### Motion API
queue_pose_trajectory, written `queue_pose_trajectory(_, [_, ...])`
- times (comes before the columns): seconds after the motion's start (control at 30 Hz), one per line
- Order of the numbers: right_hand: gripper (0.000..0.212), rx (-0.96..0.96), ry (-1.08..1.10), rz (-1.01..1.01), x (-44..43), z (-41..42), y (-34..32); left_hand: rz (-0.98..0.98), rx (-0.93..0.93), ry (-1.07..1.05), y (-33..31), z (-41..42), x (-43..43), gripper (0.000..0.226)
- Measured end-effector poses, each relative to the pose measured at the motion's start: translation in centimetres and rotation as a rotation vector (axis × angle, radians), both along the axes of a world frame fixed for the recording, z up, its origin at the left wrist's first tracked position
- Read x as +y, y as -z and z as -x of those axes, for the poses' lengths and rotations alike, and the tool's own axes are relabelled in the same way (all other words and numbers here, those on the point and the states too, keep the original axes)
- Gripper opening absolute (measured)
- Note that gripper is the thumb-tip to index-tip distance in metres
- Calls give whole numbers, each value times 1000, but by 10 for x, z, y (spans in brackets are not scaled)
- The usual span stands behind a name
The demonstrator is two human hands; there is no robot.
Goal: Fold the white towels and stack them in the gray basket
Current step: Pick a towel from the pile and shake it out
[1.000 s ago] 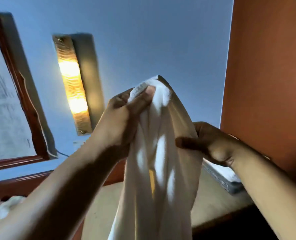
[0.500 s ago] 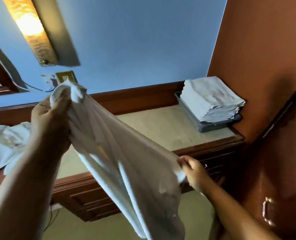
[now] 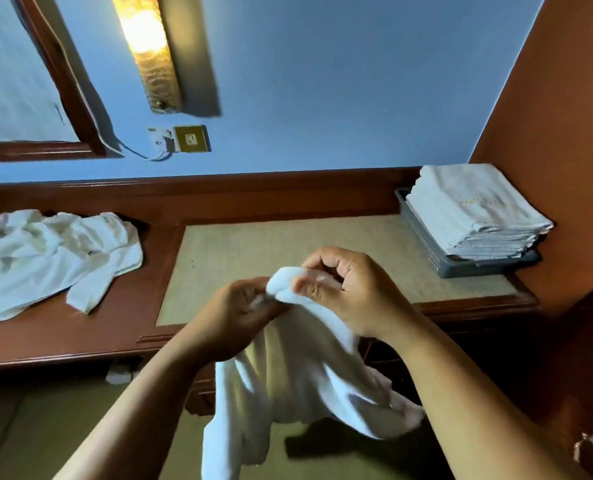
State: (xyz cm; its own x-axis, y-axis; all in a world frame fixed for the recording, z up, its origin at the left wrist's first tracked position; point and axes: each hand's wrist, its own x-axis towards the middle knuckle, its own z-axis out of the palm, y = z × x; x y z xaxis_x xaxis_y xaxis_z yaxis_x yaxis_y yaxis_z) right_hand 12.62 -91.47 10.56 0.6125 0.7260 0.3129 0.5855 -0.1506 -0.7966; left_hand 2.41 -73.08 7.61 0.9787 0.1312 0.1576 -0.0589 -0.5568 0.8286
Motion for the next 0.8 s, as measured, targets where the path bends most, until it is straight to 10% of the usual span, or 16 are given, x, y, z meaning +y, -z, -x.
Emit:
queue_pose_trajectory(0.2, [27,226,-15,507,12,-3,53,94,-7,-119,-17,18,61,17])
queue_pose_trajectory(0.6, [22,493,375,-116,42,9,93,38,85,-334,11,48,120,13])
queue_pose_trajectory(0.8, [23,496,483,-500,73,17,61,-294,173,-245,16,61,129,19])
